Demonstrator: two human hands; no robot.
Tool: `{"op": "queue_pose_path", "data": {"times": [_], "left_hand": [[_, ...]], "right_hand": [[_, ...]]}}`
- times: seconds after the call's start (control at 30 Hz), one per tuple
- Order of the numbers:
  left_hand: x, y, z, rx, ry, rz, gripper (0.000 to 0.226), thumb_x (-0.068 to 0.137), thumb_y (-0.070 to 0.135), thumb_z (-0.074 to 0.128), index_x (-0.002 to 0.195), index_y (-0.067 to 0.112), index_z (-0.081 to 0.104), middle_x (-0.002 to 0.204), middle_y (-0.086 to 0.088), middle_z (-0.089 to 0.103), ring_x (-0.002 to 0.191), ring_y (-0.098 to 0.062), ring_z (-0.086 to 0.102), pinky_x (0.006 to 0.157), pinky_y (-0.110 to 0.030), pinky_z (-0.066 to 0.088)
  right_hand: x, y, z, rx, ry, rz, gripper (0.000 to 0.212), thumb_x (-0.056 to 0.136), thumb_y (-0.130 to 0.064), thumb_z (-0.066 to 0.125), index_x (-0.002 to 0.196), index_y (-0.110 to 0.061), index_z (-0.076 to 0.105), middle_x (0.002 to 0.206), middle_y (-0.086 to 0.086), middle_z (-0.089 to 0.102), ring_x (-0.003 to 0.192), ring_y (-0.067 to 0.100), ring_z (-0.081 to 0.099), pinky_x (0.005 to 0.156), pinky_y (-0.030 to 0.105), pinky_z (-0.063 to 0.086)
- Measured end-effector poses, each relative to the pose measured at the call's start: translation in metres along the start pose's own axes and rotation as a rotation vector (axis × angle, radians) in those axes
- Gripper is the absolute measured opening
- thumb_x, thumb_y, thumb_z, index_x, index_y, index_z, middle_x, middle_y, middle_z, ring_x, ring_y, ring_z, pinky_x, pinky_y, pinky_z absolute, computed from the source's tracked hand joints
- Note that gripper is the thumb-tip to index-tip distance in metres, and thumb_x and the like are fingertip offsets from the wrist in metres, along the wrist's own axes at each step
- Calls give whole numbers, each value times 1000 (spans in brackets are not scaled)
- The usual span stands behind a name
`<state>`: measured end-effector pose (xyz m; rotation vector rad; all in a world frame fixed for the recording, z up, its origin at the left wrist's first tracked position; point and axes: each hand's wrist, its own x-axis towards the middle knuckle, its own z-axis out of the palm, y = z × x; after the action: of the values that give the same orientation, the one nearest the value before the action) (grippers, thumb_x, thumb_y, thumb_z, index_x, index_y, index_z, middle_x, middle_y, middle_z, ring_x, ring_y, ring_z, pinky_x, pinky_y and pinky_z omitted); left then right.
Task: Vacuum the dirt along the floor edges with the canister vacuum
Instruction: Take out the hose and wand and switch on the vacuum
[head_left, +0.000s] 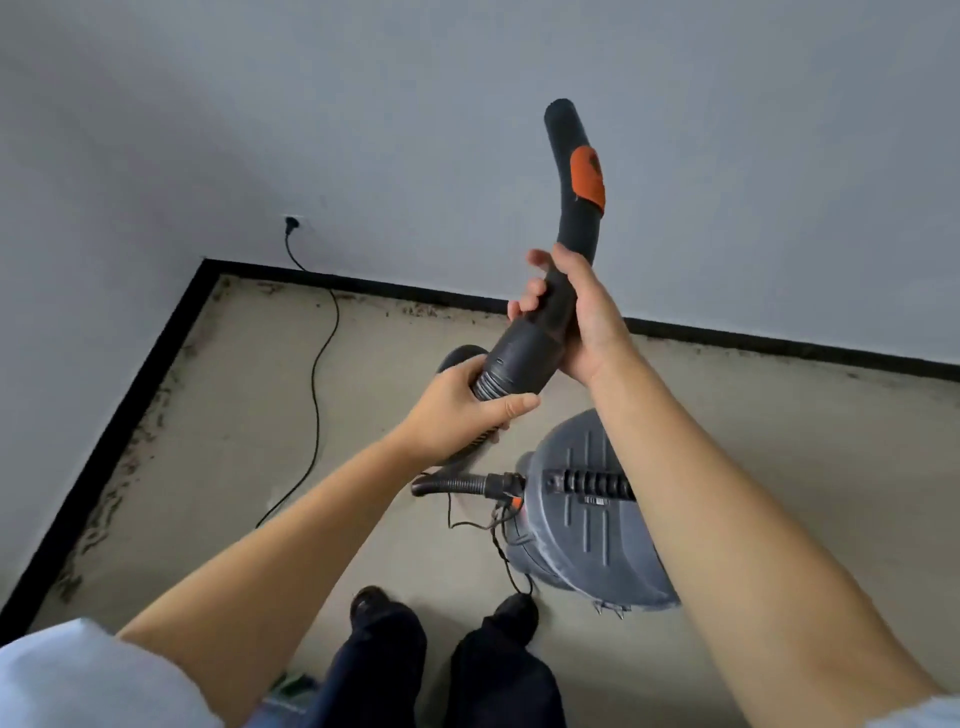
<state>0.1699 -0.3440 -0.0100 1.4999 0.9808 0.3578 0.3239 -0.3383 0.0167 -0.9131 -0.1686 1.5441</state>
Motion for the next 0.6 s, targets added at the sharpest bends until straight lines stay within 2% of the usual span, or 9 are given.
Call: {"op": "queue_pose_path", "data": {"times": [0.07,0.17,0.27,0.33,0.4,0.5,0.6], "left_hand": [[-10,9,-38,-17,10,44,27,79,17,73,94,18,51,69,0,59,52,-5,58,55,-21,50],[-29,9,-91,41,42,101,45,76,16,77,109,20,47,81,4,61,62,-3,61,63,-19,51],[-47,-2,-138,64,145,107,32,77,18,76,94,27,50,79,5,63,70,-8,62,71,-24,52],[-60,-10,-169,38,223,103,25,79,18,74,88,25,52,77,7,63,68,0,60,67,-15,48],[-76,-15,-200,-13,331,114,26,80,20,73,95,24,52,82,11,61,70,5,59,64,-8,45],[-98,-27,-238,-67,572,108,44,80,22,72,117,21,48,98,9,59,87,-3,57,76,-18,47],[-114,-42,-275,-144,727,55,42,80,19,70,116,17,50,95,7,59,82,-5,56,68,-17,45]], "right_hand": [[8,1,44,-51,-37,-23,21,95,-21,47,76,-15,46,51,-4,47,42,9,46,57,22,48],[18,16,111,-224,-139,-66,24,93,-14,49,69,-15,42,50,-3,46,42,10,45,55,24,46],[22,45,179,-448,-266,-159,21,91,-5,50,72,-12,44,50,0,47,43,13,44,53,25,46],[26,68,222,-556,-315,-202,21,91,-2,50,73,-10,44,49,2,48,42,14,45,52,26,46],[35,91,262,-610,-314,-212,19,90,-1,51,74,-10,43,49,2,48,40,14,45,51,26,45],[54,131,315,-660,-245,-204,19,87,-2,52,74,-11,41,48,3,47,38,16,44,50,26,43],[68,177,358,-708,-249,-168,19,86,-2,53,74,-11,41,47,2,46,36,16,43,50,26,41]]}}
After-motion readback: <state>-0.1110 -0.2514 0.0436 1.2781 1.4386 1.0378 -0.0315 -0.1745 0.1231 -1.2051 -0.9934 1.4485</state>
